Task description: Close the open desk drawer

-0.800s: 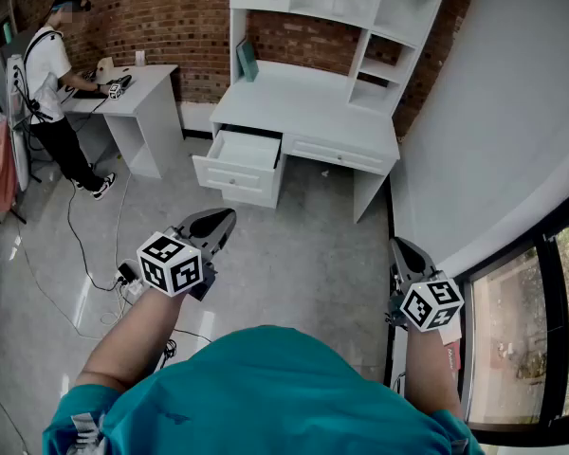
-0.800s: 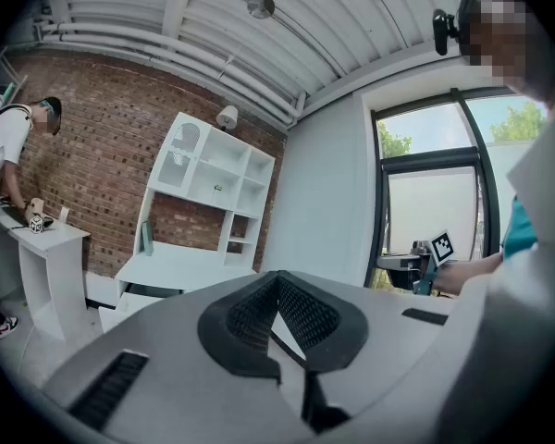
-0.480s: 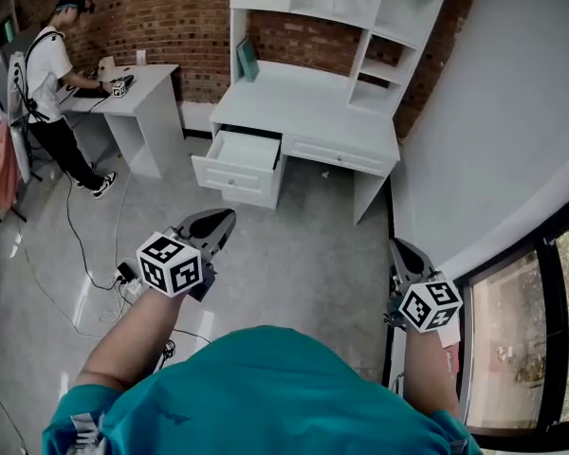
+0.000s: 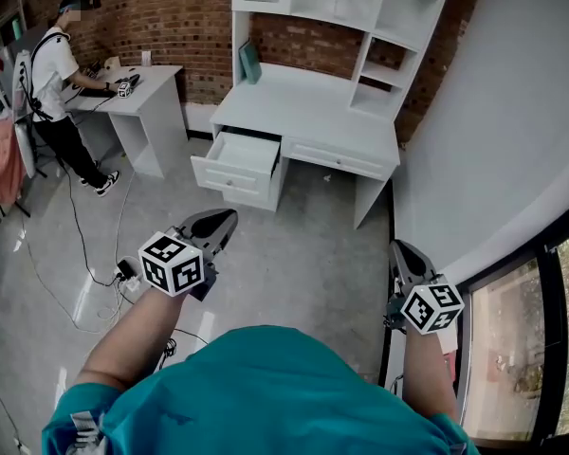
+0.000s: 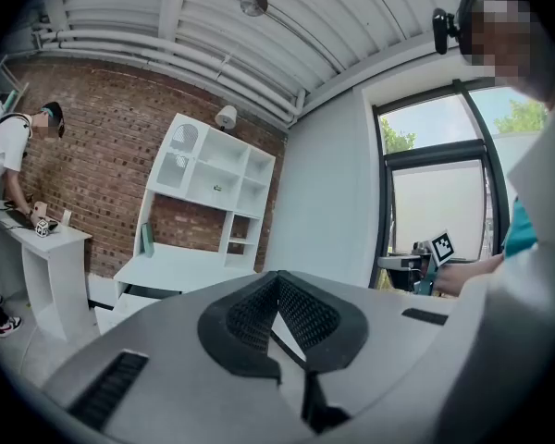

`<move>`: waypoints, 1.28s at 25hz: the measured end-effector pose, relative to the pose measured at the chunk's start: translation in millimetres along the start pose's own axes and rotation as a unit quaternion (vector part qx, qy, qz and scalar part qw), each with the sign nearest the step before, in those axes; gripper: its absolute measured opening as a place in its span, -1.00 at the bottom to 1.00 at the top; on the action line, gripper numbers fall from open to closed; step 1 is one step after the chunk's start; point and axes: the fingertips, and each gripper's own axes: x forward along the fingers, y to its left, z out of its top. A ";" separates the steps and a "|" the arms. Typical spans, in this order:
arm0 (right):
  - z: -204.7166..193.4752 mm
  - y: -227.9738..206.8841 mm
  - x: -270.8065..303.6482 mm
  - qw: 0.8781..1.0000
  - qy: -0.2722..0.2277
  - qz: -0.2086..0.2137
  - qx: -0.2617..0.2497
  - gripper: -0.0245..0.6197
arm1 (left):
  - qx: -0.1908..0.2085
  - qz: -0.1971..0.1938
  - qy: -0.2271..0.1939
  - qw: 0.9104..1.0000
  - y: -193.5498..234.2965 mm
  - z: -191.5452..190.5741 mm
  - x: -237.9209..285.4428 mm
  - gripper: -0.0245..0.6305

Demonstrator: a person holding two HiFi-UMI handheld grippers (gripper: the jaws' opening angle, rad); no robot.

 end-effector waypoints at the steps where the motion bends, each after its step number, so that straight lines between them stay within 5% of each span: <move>1: -0.1 -3.0 -2.7 1.000 0.000 0.001 -0.002 -0.86 | -0.001 0.001 -0.001 1.000 -3.5 -0.6 2.1 -0.88; 9: -2.0 -27.9 -18.0 1.000 -0.001 0.006 0.000 -0.86 | -0.007 0.003 0.001 1.000 -21.1 -1.9 18.4 -0.88; 16: -4.8 -32.6 11.1 1.000 0.000 0.001 -0.003 -0.86 | -0.007 -0.005 -0.007 1.000 6.5 2.3 35.3 -0.88; 32: 22.2 -4.0 221.8 0.999 0.006 -0.040 -0.017 -0.86 | 0.000 -0.072 -0.001 0.997 211.8 41.0 115.5 -0.88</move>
